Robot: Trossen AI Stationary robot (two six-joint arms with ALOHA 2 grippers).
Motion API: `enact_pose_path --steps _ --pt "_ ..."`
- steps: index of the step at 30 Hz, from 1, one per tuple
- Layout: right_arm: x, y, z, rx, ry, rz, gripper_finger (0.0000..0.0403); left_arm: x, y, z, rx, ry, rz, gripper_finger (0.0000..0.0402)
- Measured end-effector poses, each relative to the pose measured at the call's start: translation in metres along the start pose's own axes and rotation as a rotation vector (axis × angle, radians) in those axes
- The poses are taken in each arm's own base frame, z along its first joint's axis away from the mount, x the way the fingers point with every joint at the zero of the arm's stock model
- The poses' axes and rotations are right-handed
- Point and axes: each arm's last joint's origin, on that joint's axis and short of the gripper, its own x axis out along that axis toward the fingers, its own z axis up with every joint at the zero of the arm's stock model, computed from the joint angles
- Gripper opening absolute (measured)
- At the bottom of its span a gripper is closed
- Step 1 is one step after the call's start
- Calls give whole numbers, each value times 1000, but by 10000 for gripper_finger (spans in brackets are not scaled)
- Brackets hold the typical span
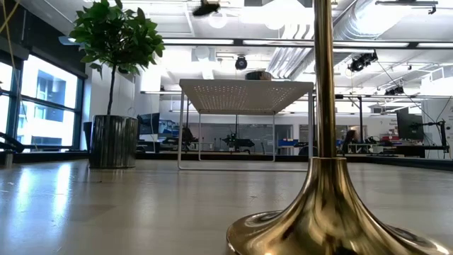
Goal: Pick & Place candle stick holders
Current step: Put the top gold candle holder on the shelf
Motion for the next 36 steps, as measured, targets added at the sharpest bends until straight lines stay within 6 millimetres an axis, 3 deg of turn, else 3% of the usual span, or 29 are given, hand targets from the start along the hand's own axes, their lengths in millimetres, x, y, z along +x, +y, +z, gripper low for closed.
enact_pose_path --steps 7,16,26,36 --pt "0 0 -1 -3 4 -2 140 54 55 -25 -151 170 105 10" --pt "0 -1 -1 -9 11 -3 140 86 107 -66 -273 256 117 10" --pt "0 -2 -2 -17 8 -18 140 118 110 -106 -322 373 49 10" --pt "0 -5 -6 -1 35 -45 140 117 111 -113 -253 443 78 10"
